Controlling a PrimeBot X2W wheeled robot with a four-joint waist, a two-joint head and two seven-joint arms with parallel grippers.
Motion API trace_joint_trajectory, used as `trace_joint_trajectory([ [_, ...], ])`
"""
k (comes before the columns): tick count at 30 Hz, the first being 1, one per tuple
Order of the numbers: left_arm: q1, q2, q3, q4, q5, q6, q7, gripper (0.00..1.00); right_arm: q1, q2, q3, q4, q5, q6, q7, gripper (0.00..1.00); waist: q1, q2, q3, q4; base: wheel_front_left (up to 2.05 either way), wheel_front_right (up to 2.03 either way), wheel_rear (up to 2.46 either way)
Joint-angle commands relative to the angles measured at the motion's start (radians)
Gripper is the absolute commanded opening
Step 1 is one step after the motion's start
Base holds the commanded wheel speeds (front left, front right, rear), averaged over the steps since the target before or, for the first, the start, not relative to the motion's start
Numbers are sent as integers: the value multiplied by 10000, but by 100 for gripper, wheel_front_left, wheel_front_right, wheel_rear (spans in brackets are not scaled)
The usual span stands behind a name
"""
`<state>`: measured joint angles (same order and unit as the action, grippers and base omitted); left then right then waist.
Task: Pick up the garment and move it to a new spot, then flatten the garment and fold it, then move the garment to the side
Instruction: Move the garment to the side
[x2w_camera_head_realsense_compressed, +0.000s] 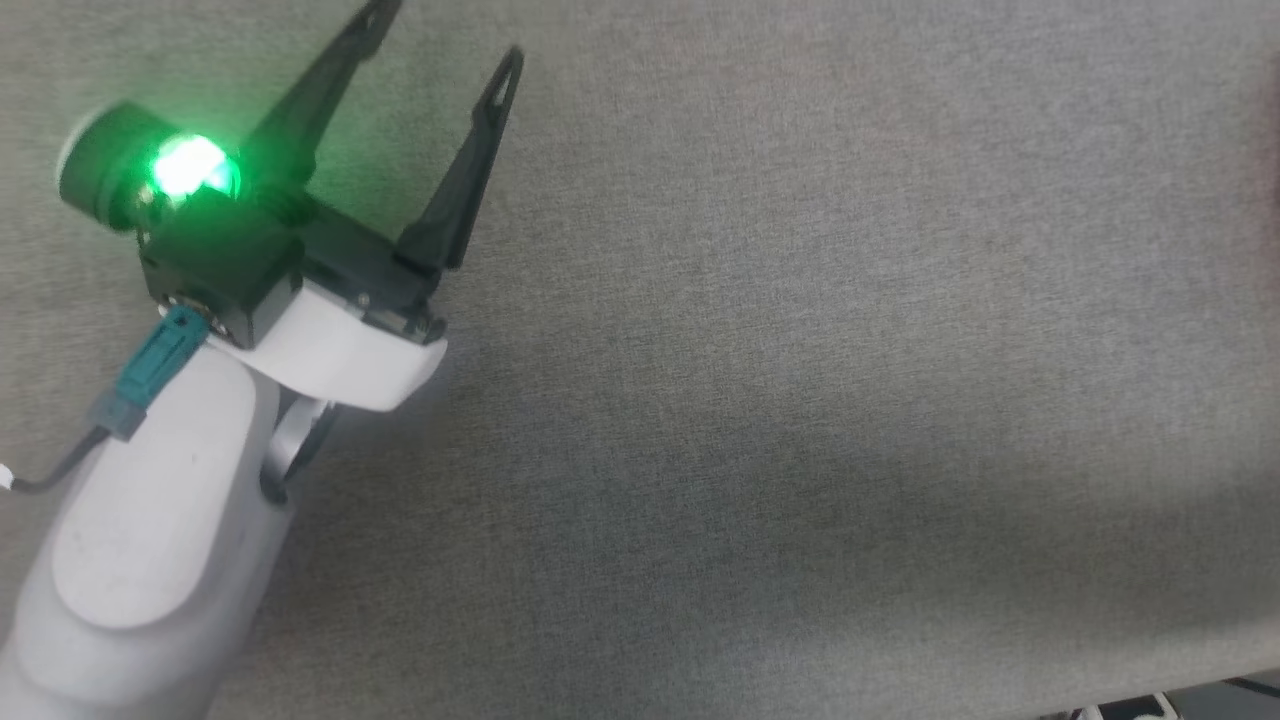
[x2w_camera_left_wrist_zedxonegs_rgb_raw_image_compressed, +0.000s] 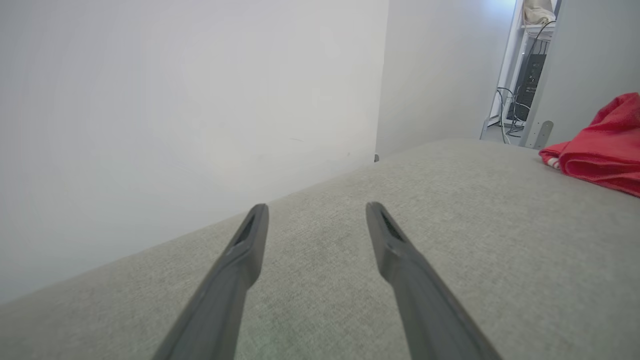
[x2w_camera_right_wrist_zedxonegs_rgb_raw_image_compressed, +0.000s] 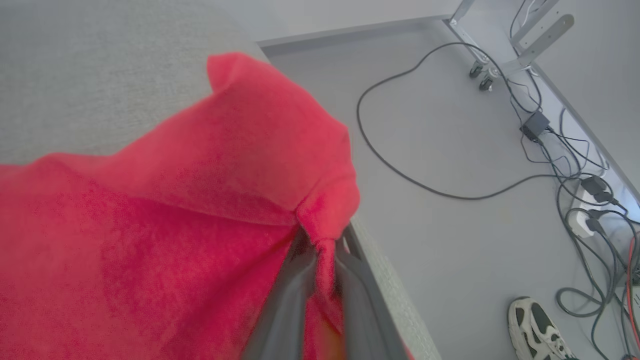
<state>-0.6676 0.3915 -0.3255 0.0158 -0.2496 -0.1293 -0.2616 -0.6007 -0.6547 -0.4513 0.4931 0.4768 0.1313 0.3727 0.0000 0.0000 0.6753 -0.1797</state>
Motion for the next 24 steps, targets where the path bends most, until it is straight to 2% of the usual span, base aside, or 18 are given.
trace_joint_trajectory([
  [1,-244,63,-65,-38,23,-17,-46,100,-327,50,96,295,-172,-10,-232,0,0,0,219,-86,0,0,0],
  [8,-779,173,-281,159,-10,-17,-46,100,-1450,89,820,1946,-909,-10,-1560,0,0,0,387,-77,0,0,0],
  [9,-745,172,-271,211,-27,-17,-46,100,-1550,86,907,2162,-972,-10,-1741,12,0,0,360,-69,0,0,0],
  [10,-671,164,-241,261,-44,-17,-46,100,-1635,84,997,2366,-1020,-10,-1903,49,0,0,313,-62,0,0,0],
  [11,-577,147,-202,301,-65,-17,-47,100,-1696,48,1107,2520,-1083,-10,-2078,100,0,0,255,-49,0,0,0],
  [16,-153,-44,83,512,-112,-17,-47,100,-1756,-151,1536,2941,-1202,-10,-2866,100,0,0,-195,61,0,0,0],
  [19,693,-386,622,709,-168,-17,-46,100,-1443,-179,2445,2721,-1094,-10,-3753,100,0,0,-919,254,0,0,0],
  [24,1825,-884,1213,933,-217,-17,-47,100,-1000,63,3447,2206,-985,-10,-4420,100,0,0,-1873,543,0,0,0],
])
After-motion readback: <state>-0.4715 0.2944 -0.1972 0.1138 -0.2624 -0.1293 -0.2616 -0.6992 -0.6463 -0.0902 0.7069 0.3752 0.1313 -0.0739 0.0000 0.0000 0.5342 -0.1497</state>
